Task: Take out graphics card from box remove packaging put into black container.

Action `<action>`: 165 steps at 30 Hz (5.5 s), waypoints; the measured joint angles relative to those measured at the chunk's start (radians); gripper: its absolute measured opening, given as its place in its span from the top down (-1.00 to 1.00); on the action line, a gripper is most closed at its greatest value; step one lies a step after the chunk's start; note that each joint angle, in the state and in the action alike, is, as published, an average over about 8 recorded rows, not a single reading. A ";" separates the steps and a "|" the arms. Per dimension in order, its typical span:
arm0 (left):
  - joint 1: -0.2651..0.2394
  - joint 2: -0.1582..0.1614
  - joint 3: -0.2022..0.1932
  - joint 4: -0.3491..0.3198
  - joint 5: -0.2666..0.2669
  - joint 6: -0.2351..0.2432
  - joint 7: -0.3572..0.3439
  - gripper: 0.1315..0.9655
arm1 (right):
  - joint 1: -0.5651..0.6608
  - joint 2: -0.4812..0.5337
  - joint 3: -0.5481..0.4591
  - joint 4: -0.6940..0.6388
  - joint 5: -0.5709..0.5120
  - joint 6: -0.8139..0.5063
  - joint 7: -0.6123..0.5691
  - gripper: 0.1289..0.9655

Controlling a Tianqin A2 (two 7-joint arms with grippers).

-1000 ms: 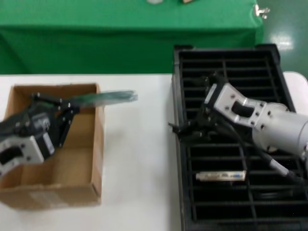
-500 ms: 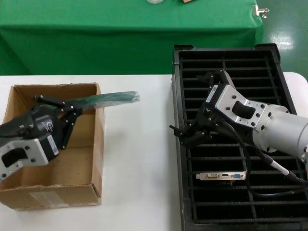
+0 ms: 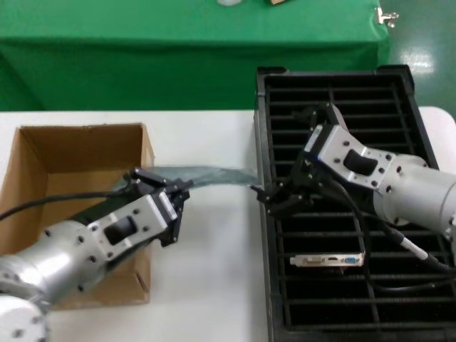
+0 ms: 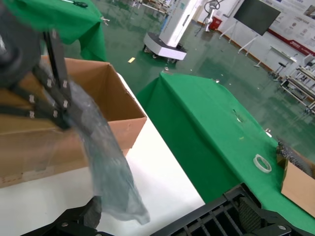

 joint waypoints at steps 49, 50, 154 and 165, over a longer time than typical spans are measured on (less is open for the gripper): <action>-0.051 0.179 -0.013 0.007 0.240 0.187 -0.219 0.98 | 0.000 0.000 0.000 0.000 0.000 0.000 0.000 -1.00; -0.051 0.179 -0.014 0.006 0.240 0.188 -0.220 0.98 | 0.000 0.000 0.000 0.000 0.000 0.000 0.000 -1.00; 0.157 0.155 -0.085 0.197 -0.472 -0.400 0.154 -1.00 | -0.413 -0.146 0.302 -0.083 0.525 0.425 -0.490 -1.00; 0.219 0.145 -0.096 0.251 -0.678 -0.565 0.269 -1.00 | -0.527 -0.186 0.385 -0.106 0.671 0.543 -0.626 -1.00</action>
